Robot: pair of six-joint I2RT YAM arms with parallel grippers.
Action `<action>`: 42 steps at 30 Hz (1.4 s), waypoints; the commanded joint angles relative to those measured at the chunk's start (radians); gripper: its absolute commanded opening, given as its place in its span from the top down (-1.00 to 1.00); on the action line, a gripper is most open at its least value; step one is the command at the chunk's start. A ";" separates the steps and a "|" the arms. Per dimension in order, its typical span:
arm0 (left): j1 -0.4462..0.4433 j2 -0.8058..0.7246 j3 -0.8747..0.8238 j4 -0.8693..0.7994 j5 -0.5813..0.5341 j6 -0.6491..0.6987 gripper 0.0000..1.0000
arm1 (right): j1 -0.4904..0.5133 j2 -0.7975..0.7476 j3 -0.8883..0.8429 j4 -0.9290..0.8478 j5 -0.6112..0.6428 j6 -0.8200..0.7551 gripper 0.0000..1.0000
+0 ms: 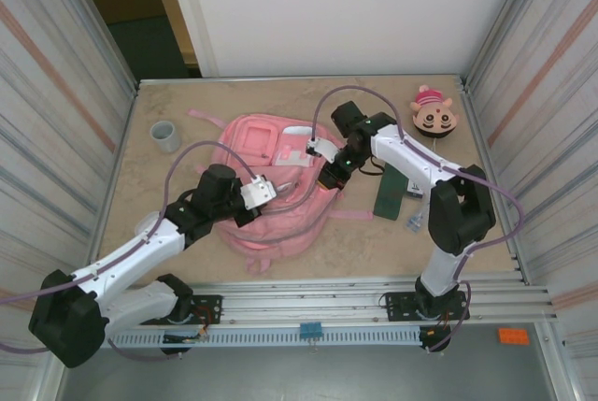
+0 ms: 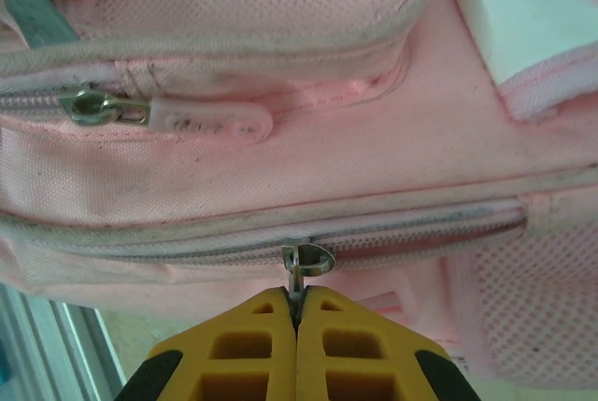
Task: Pack books, pencil case, and school supplies into a backpack
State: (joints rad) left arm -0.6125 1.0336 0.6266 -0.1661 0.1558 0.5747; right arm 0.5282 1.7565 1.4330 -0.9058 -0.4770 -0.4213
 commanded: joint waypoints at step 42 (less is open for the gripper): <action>-0.085 0.048 0.014 0.296 -0.093 -0.254 1.00 | 0.214 -0.631 -0.698 0.817 0.197 1.512 -0.15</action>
State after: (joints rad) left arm -0.7181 1.1385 0.6434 0.0132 -0.0322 0.2962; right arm 0.7784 1.1702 0.7929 -0.1314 -0.3569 0.8936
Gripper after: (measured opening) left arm 0.069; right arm 0.571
